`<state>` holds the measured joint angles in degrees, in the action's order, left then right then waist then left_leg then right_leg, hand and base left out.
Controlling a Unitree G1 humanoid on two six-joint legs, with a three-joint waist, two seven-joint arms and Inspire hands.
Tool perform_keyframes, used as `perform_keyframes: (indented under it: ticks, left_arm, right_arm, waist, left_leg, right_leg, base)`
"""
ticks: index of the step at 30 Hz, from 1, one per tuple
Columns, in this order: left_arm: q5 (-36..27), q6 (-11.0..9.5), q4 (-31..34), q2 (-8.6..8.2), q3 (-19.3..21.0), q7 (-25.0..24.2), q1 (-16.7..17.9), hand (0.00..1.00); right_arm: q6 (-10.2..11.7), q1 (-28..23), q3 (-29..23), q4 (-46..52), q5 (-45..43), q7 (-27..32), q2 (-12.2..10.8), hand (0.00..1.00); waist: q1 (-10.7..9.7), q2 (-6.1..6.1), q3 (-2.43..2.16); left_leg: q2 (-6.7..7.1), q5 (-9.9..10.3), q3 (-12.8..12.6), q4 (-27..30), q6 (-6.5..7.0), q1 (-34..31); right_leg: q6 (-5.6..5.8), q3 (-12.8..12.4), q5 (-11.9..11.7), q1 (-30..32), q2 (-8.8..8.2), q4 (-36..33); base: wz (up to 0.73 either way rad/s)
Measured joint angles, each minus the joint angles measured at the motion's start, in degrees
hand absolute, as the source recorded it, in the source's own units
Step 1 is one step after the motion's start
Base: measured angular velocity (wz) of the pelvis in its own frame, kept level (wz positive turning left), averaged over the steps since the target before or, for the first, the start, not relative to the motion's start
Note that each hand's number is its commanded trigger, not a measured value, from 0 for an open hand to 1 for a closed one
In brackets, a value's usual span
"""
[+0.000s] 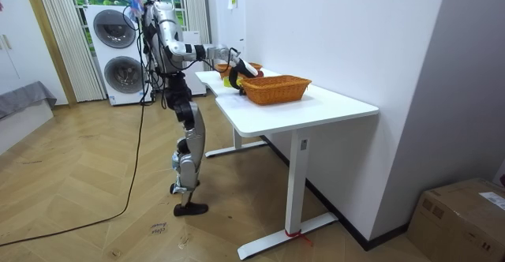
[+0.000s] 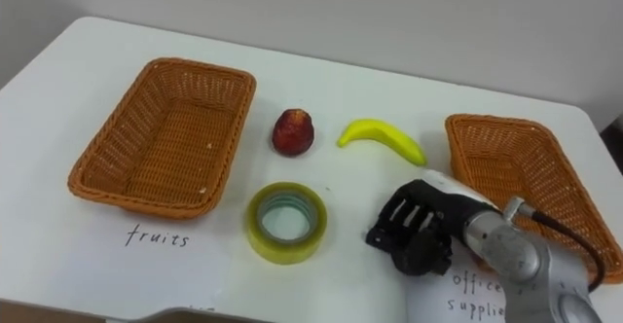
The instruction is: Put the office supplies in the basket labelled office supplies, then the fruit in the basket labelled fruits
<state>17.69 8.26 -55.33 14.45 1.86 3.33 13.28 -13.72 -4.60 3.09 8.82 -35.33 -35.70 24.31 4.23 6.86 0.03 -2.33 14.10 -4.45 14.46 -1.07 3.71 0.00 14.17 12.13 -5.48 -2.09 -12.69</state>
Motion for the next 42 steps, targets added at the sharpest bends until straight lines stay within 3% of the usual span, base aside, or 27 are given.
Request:
perform_keyframes:
  ticks: [6, 16, 28, 33, 42]
  left_arm:
    - [0.1, -0.4, 0.1, -0.09, 0.0, -0.2, 0.9, 0.00]
    - [0.0, -1.4, 0.0, -0.53, 0.0, -0.1, 1.8, 0.00]
    - [0.4, -2.4, -0.1, -0.64, 0.6, -0.1, 3.1, 0.00]
    - [0.4, -2.4, -0.1, -0.93, 2.6, 0.0, 4.6, 0.00]
    - [0.4, -2.8, 0.1, -0.97, 2.6, 0.0, 5.1, 0.00]
  right_arm:
    - [2.3, 0.0, -2.8, 5.8, 2.3, 2.1, -0.9, 1.00]
    - [3.8, 0.2, -7.3, 6.8, 6.5, 5.1, -2.5, 1.00]
    - [6.9, 0.2, -11.4, 7.8, 14.7, 14.9, -2.8, 1.00]
    - [7.0, 0.3, -16.5, 7.6, 15.6, 20.8, -2.1, 1.00]
    - [7.8, 0.3, -17.5, 6.5, 17.7, 26.5, -2.0, 1.00]
  waist:
    - [-1.0, -0.27, 0.19]
    - [-1.0, -0.80, 0.44]
    - [-1.8, -1.44, 0.52]
    - [-3.8, -0.90, 0.27]
    - [-5.0, 0.10, 0.51]
  left_leg:
    - [-0.01, 0.0, -0.1, -0.1, 0.00, 0.0]
    - [-0.09, 0.0, -0.1, -0.2, 0.03, -0.1]
    - [-0.10, 0.0, -0.1, -0.5, 0.03, 0.7]
    - [-0.08, 0.0, -0.1, -1.0, 0.02, 1.1]
    - [-0.10, 0.0, -0.5, -1.2, 0.02, 2.0]
  right_leg:
    - [0.01, -0.1, 0.0, 0.0, -0.02, 0.1]
    - [-0.05, -0.1, 0.0, -0.1, 0.05, -0.1]
    - [-0.06, -0.2, -0.1, -0.4, 0.03, -0.3]
    - [-0.05, -0.2, 0.0, -0.8, 0.11, 0.1]
    - [-0.04, -1.5, 0.0, -1.1, 0.27, 0.2]
  base:
    - [-0.01]
    - [0.00]
    - [0.00]
    - [0.00]
    - [-0.05]
